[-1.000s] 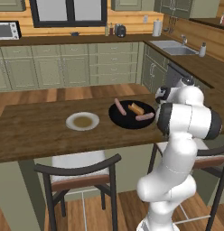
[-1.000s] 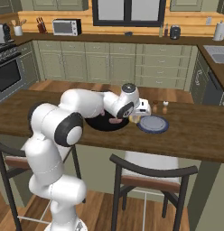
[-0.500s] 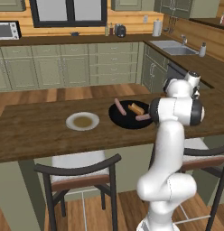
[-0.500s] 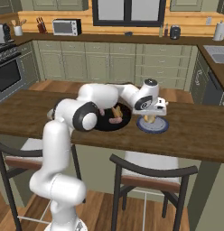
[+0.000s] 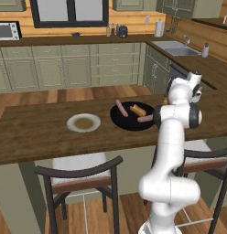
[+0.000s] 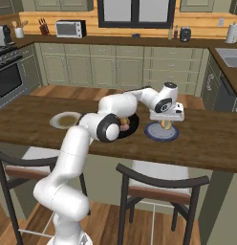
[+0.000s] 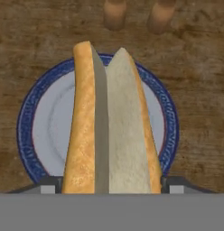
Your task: Place one bun and one sausage from the bowl on each plate.
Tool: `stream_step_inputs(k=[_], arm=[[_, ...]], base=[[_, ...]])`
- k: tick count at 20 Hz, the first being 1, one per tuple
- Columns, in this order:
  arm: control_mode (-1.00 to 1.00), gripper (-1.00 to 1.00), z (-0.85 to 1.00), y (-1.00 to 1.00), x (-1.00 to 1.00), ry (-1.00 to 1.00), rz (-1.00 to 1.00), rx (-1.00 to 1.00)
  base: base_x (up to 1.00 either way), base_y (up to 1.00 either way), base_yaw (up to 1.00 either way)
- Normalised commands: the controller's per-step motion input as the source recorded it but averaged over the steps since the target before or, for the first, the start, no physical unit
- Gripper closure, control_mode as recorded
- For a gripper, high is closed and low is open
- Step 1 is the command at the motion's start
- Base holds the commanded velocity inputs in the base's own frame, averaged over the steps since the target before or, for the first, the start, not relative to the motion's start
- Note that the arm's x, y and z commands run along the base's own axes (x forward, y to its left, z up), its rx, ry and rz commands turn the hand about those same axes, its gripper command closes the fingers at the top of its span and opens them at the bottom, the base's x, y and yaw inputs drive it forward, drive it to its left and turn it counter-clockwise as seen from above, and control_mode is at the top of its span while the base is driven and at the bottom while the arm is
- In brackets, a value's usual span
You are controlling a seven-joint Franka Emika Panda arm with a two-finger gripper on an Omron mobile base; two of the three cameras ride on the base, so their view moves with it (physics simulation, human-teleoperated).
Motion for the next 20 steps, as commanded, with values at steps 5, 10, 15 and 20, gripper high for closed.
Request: stream_step_inputs(k=[5,10,15,20], arm=[[-1.0,1.0,-0.64,-0.03,0.05,0.05,0.05,0.0],[-1.0,-1.0,-0.35,0.12,0.05,-0.01,0.02,0.0],[-1.0,-1.0,-0.05,0.06,-0.21,-0.01,0.0,0.0],[-1.0,-1.0,-0.08,0.26,-0.64,-0.05,-0.01,0.0]], base=[[0.0,0.0,0.0],[0.0,0.0,0.0],[0.0,0.0,0.0],[0.0,0.0,0.0]])
